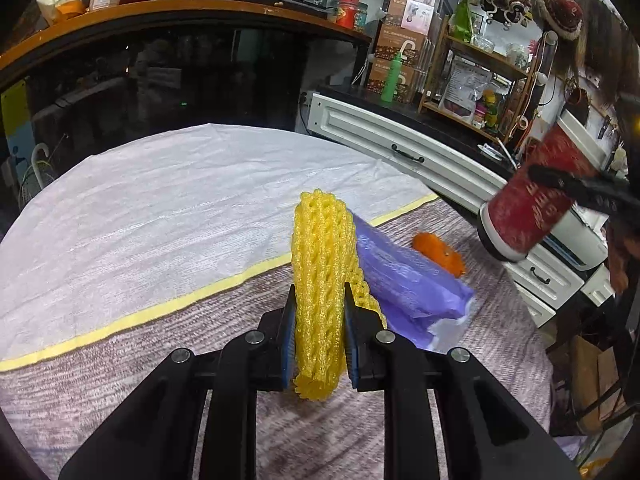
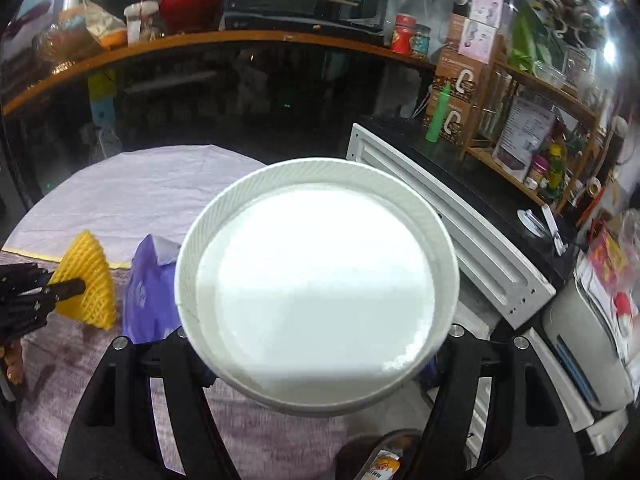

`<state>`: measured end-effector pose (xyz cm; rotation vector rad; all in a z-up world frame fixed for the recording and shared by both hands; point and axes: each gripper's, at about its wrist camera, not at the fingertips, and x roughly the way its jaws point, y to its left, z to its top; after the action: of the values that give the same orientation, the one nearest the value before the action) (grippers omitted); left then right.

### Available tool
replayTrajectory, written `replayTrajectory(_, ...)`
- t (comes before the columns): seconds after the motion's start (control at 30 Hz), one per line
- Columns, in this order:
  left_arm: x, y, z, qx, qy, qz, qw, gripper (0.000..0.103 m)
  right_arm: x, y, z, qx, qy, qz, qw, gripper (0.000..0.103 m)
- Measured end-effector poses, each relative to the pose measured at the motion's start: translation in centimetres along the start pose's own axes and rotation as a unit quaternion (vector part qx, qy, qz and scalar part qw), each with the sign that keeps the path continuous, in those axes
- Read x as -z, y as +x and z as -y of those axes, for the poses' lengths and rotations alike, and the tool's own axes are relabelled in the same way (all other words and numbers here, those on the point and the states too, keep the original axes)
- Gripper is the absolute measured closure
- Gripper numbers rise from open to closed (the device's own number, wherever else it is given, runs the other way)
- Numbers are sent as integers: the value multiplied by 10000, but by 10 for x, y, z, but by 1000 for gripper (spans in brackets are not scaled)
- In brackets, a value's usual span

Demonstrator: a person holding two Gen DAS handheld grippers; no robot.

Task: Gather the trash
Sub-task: 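Carry the yellow net and red cup over to the black bin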

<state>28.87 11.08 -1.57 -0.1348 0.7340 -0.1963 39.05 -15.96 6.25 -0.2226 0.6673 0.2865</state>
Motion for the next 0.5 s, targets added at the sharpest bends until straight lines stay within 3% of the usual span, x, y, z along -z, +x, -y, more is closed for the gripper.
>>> replayTrajectory(0.17,11,-25,27,43,175,90,9998,83,46,-48,5,-241,223,178,9993,32)
replayTrajectory(0.5,48,-58,106,619,507,150,9967,83,142,-119,26,-257,660,225,9972,32)
